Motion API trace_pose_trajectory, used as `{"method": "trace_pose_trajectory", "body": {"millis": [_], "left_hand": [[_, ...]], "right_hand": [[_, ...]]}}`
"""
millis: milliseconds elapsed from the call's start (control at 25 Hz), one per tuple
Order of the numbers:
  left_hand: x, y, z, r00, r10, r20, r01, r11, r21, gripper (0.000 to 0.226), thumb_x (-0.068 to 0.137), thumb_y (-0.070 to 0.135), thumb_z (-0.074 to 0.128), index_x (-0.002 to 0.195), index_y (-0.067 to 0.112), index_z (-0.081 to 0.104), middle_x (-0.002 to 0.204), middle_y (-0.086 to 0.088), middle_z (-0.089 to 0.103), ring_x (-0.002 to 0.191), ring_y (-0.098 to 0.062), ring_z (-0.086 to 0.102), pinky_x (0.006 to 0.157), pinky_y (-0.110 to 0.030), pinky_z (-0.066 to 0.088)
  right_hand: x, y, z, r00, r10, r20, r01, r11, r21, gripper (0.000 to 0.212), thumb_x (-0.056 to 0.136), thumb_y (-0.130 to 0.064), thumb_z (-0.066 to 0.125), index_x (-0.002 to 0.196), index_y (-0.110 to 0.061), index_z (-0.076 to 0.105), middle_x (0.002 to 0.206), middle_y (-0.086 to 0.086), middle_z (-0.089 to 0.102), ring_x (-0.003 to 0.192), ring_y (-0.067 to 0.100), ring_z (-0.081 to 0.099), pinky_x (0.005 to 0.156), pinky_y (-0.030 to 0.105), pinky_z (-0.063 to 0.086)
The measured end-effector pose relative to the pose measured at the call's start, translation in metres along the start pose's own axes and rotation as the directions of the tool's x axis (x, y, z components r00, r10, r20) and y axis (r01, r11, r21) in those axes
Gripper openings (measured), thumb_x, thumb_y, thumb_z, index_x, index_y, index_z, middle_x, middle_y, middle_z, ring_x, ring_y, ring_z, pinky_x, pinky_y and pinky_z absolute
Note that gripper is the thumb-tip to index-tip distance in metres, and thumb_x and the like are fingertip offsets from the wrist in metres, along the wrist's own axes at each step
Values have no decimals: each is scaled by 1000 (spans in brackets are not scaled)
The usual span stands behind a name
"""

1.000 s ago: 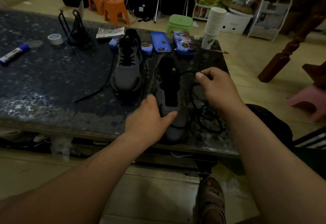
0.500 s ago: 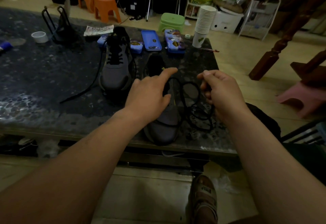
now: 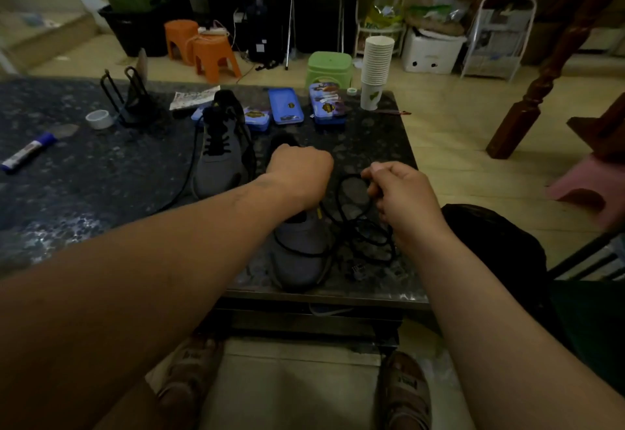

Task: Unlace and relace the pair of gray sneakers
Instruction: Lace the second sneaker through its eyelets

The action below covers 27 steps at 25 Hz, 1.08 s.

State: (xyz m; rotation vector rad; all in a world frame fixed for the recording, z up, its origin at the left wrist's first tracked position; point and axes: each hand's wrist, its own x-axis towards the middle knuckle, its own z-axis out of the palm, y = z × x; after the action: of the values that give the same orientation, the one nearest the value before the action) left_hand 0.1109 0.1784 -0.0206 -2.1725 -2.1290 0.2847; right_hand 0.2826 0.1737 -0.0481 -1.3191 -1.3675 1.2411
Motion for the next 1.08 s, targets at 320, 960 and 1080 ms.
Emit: {"method": "trace_pose_trajectory", "body": {"millis": [320, 960, 1080], "left_hand": [[0, 0, -16, 992, 102, 68, -114, 970, 216, 10, 98, 9, 60, 91, 15, 57, 74, -5, 51, 65, -26, 48, 85, -48, 44], [-90, -4, 64, 933, -309, -182, 151, 799, -581, 15, 95, 39, 61, 105, 30, 68, 107, 2, 60, 106, -24, 57, 90, -44, 49], [-83, 1, 63, 970, -233, -69, 166, 841, -515, 26, 95, 45, 61, 114, 28, 62, 111, 3, 58, 107, -23, 56, 92, -43, 43]], "right_hand": [[-6, -2, -10, 1000, -8, 4, 8, 1000, -18, 28, 105, -35, 54, 89, -21, 73, 72, -3, 60, 62, 13, 49, 59, 31, 37], [-11, 32, 32, 970, 28, 241, 82, 898, -432, 15, 100, -25, 66, 92, -18, 75, 81, -2, 76, 73, 12, 69, 74, 36, 57], [-11, 33, 29, 967, 17, 254, 103, 885, -455, 14, 99, -26, 66, 90, -20, 74, 80, -3, 74, 74, 14, 70, 71, 36, 57]]}}
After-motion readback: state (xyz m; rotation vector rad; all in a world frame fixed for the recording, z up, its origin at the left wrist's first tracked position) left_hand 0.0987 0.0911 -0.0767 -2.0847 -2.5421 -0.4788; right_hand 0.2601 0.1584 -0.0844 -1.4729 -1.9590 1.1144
